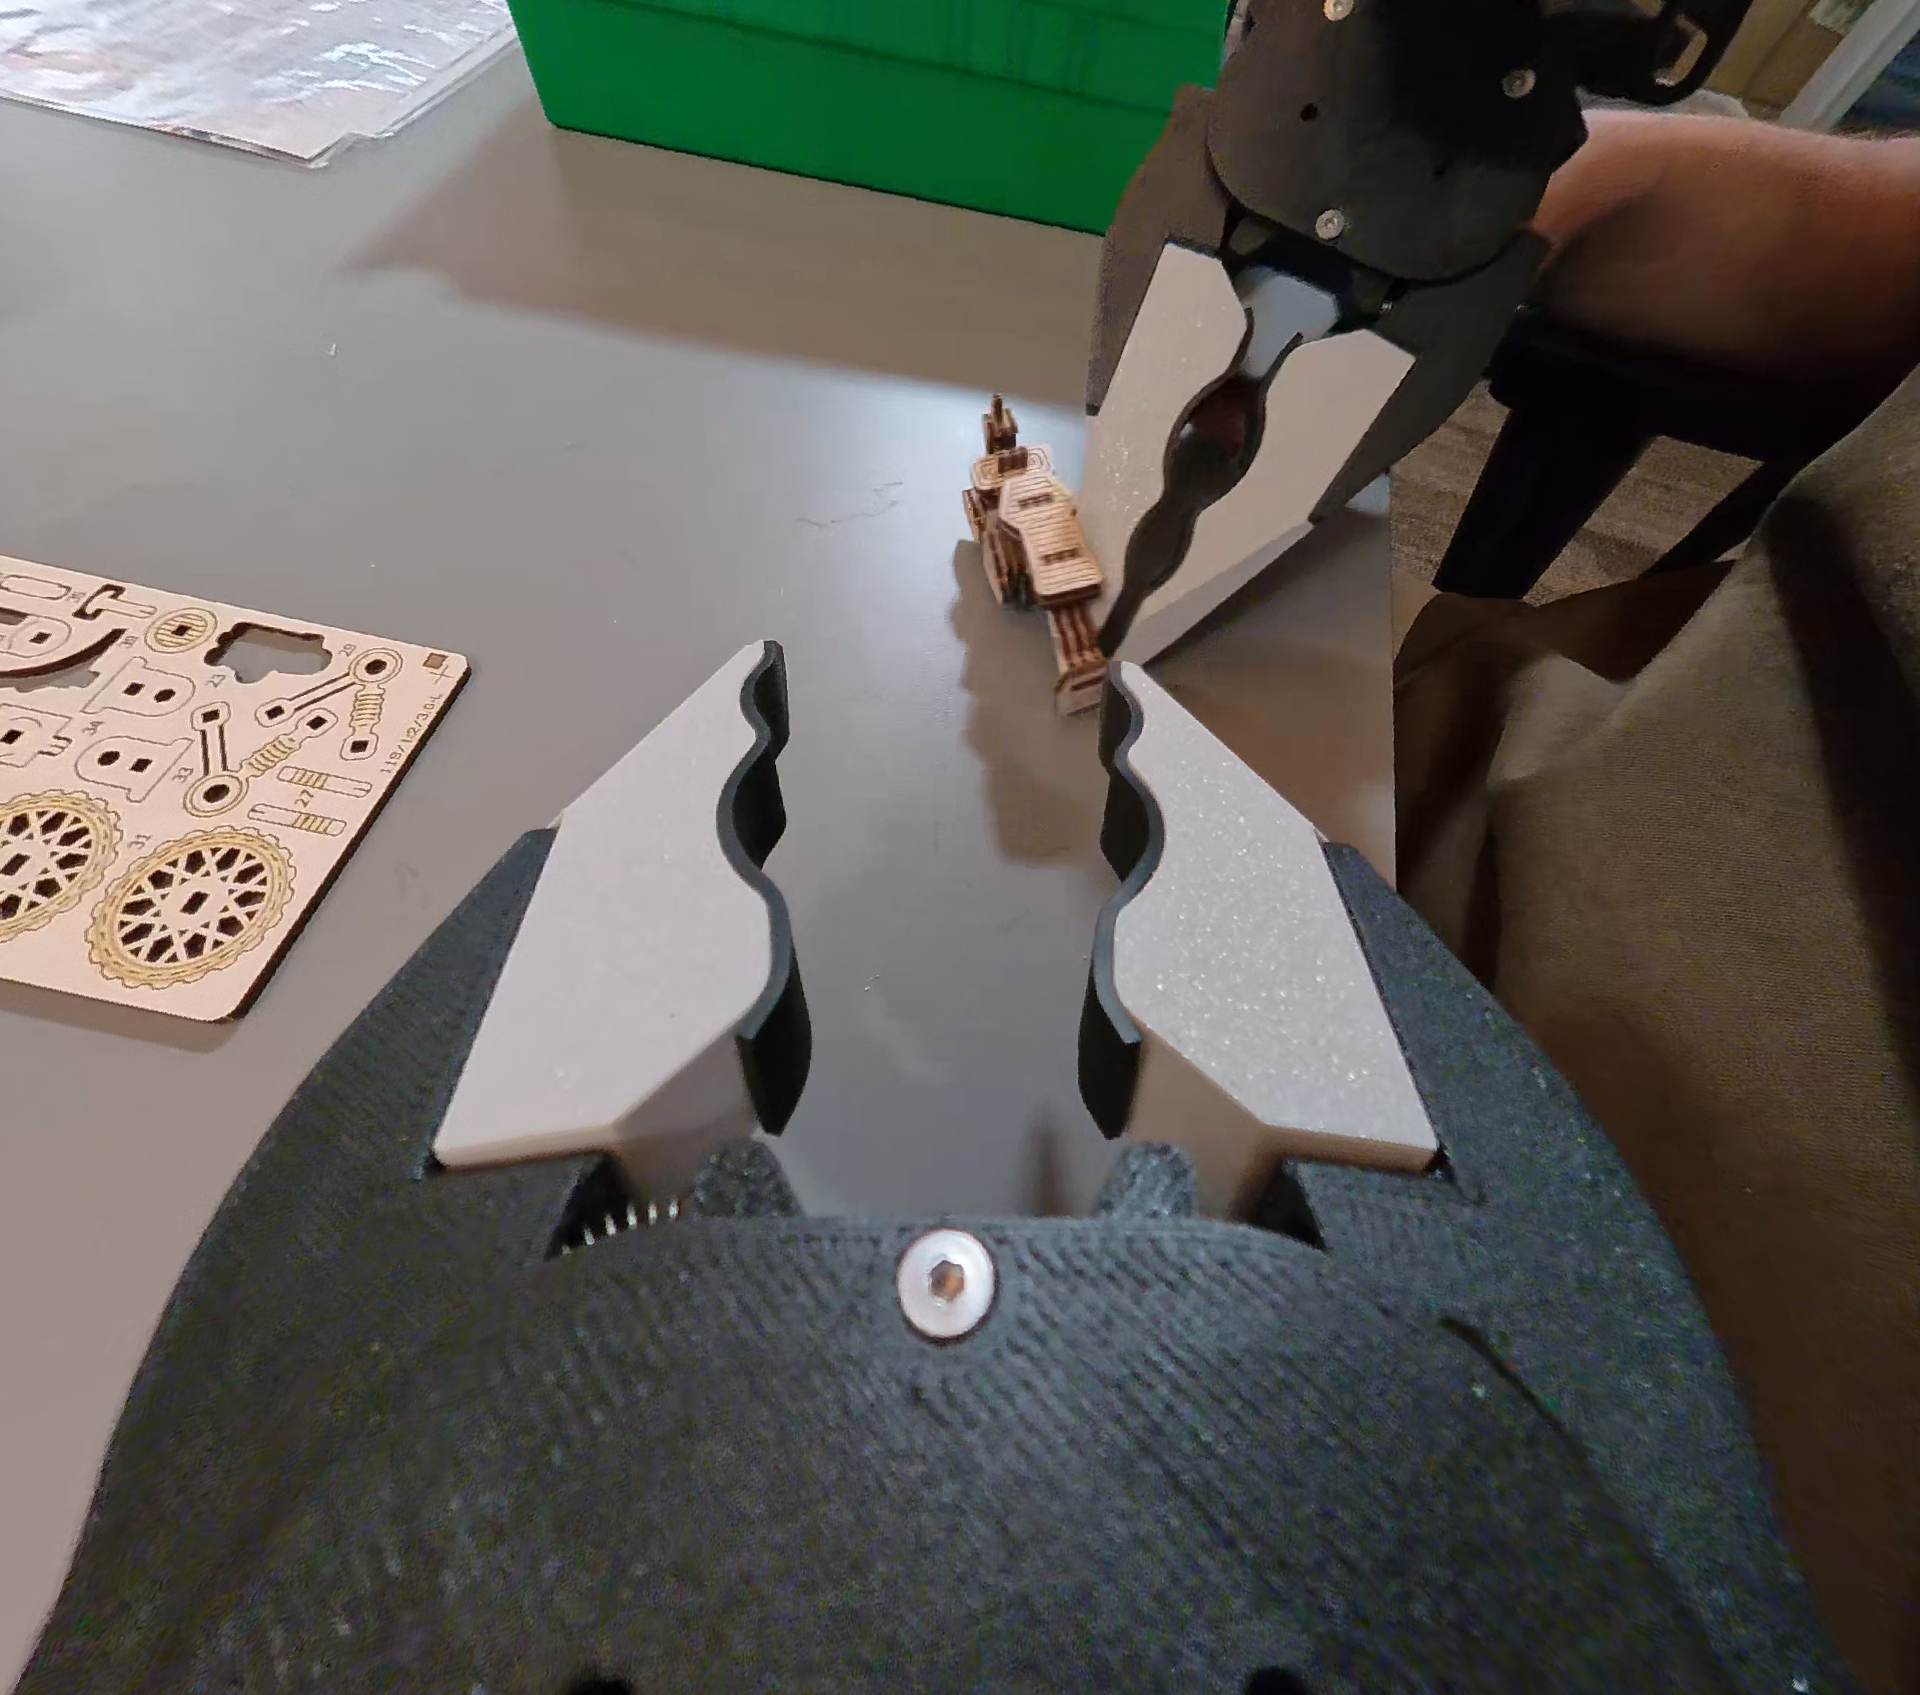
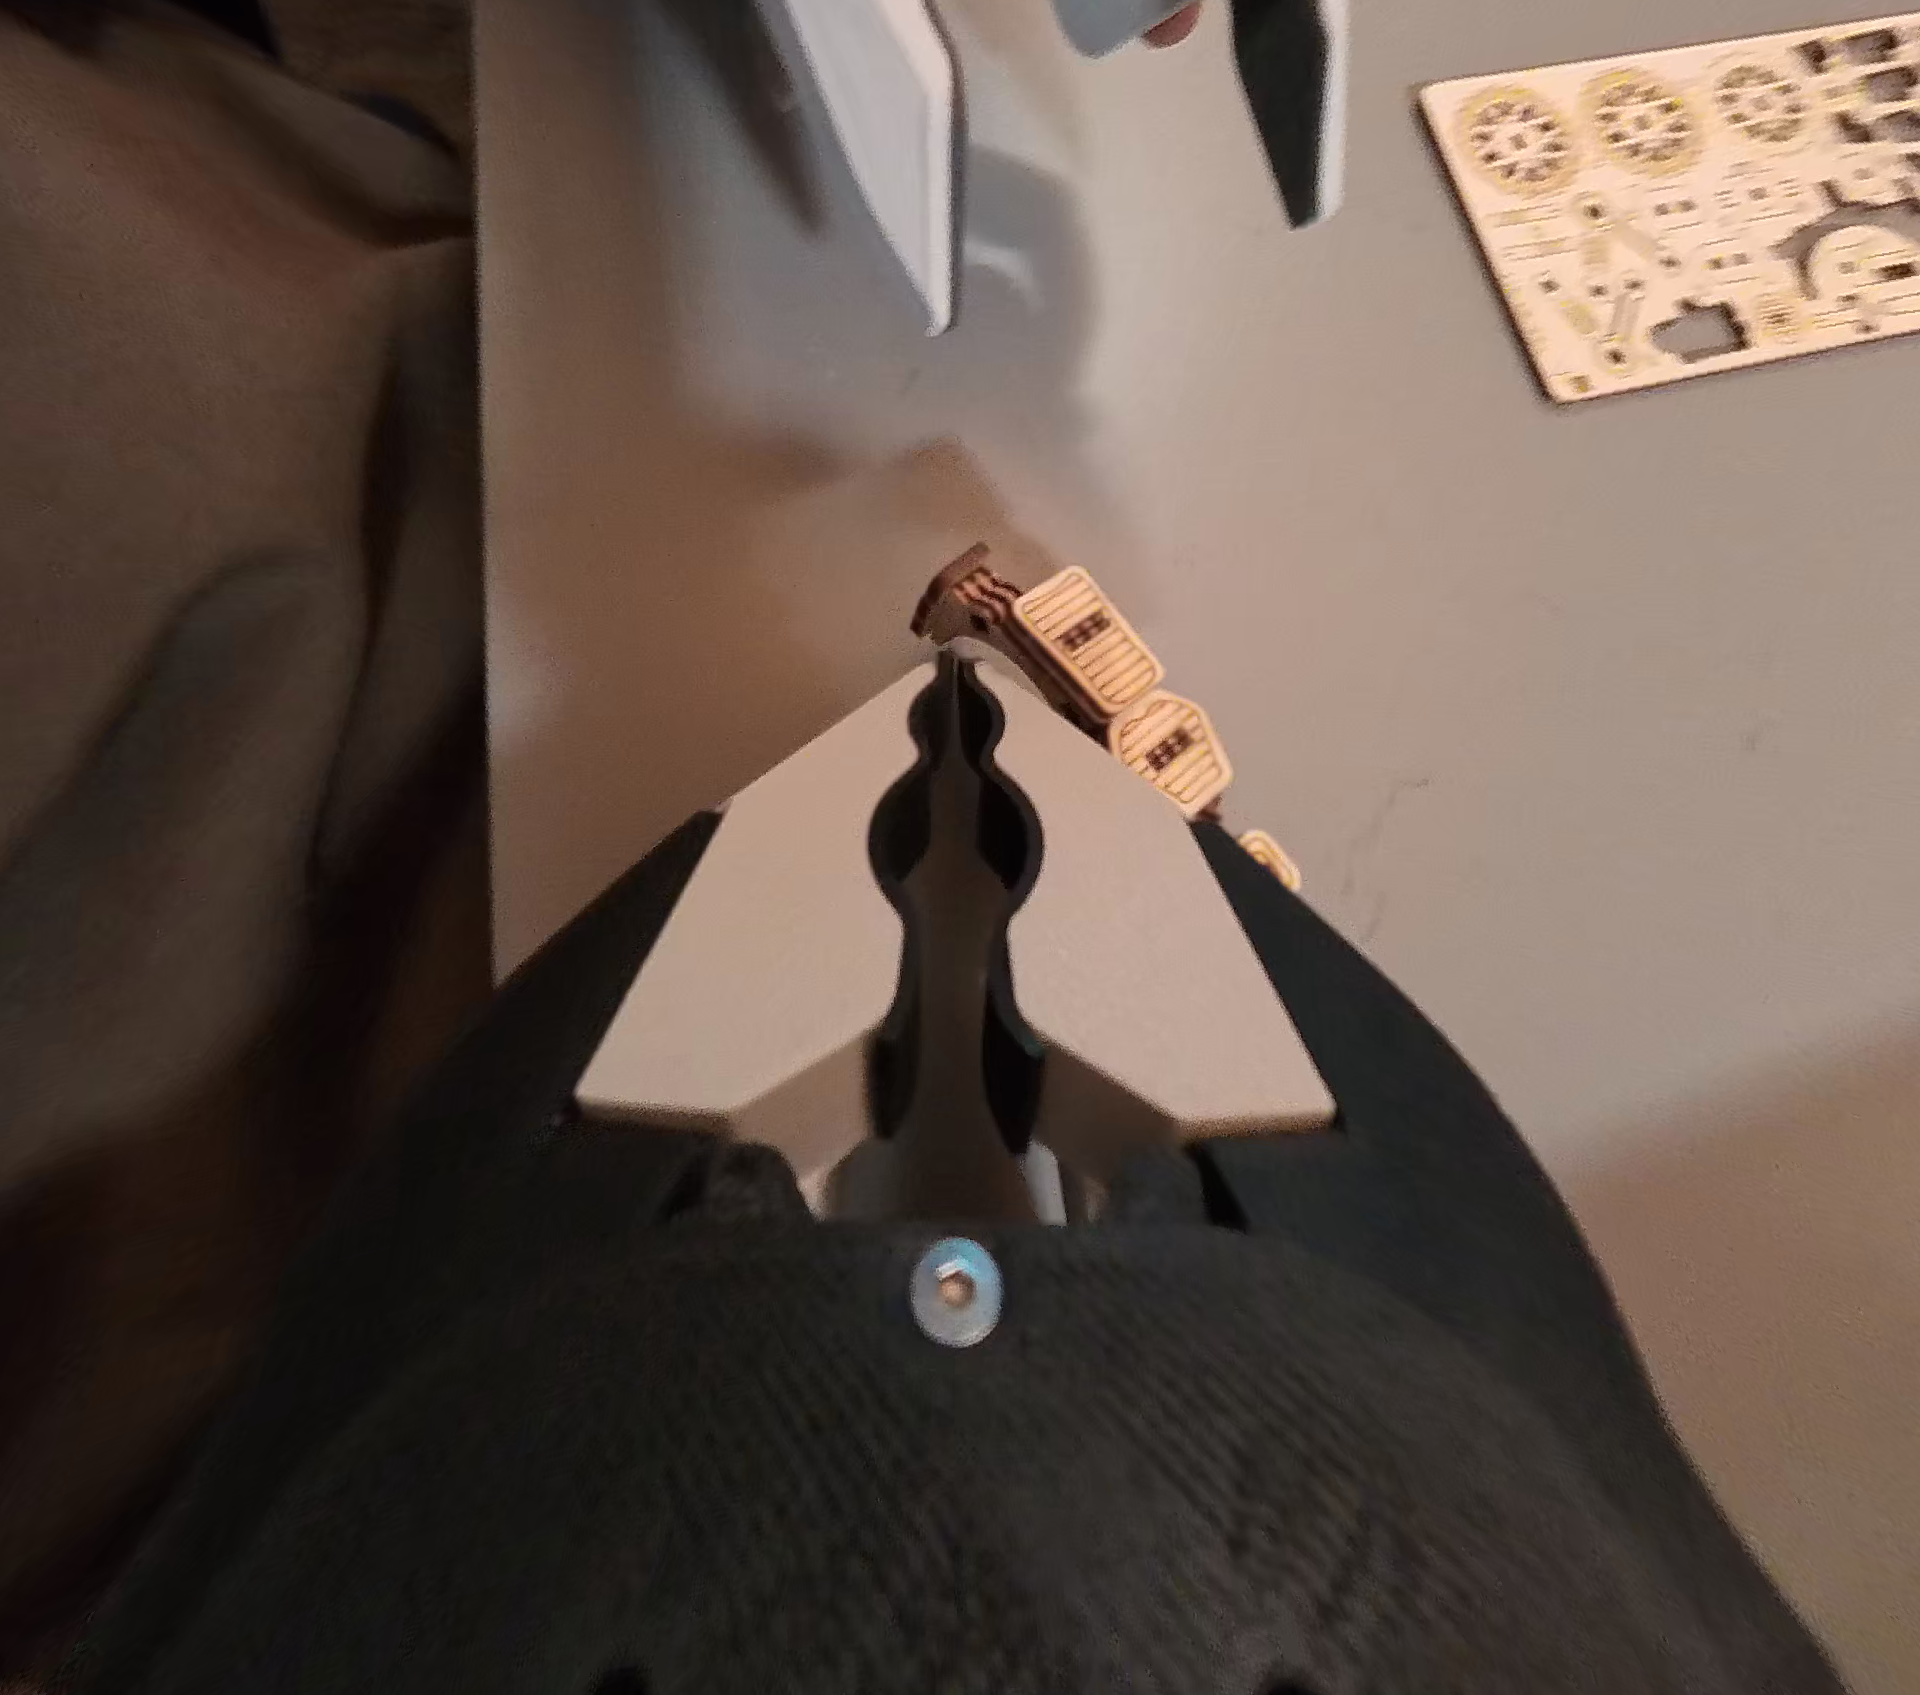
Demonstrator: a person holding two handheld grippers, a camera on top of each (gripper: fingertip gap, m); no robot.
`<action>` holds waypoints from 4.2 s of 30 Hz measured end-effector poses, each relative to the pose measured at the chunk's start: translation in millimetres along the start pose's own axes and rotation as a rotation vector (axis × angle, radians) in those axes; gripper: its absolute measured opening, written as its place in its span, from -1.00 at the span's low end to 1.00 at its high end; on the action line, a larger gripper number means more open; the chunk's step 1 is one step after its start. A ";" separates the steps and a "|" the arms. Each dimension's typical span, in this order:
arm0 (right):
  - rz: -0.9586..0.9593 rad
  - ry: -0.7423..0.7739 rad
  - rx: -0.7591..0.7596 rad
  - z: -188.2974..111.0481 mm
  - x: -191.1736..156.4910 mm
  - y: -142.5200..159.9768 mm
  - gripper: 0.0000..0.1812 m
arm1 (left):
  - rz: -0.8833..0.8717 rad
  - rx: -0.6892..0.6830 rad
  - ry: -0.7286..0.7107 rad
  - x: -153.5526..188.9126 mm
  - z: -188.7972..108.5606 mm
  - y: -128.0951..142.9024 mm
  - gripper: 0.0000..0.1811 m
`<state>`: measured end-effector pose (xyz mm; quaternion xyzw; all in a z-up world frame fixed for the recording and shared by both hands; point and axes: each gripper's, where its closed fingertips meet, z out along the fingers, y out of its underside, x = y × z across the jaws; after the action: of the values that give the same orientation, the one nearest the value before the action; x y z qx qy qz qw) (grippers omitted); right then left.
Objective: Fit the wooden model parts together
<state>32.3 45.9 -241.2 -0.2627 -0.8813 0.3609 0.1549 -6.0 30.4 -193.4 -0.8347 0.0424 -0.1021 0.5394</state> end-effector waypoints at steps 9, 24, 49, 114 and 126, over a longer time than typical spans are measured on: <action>-0.041 0.032 -0.010 2.4 0.6 0.4 -0.99 | -0.009 0.002 -0.001 -1.1 -0.3 -0.3 -0.35; -0.026 -0.111 -0.084 -11.6 -19.2 15.2 -0.87 | -0.012 0.003 -0.003 -1.7 -0.4 -0.3 -0.35; 0.225 0.029 0.121 -73.5 48.5 6.8 -0.63 | 0.014 -0.006 -0.005 1.1 0.3 0.7 -0.35; 0.035 0.034 0.013 -30.6 32.9 30.0 -0.60 | 0.019 -0.035 -0.013 1.0 2.9 4.4 -0.36; -0.015 0.037 -0.019 -30.1 28.6 31.9 -0.63 | 0.020 -0.035 -0.014 0.8 2.9 4.3 -0.36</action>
<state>34.2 98.3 -240.9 -0.2641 -0.8836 0.3465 0.1714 -4.4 31.1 -198.3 -0.8443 0.0485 -0.0901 0.5260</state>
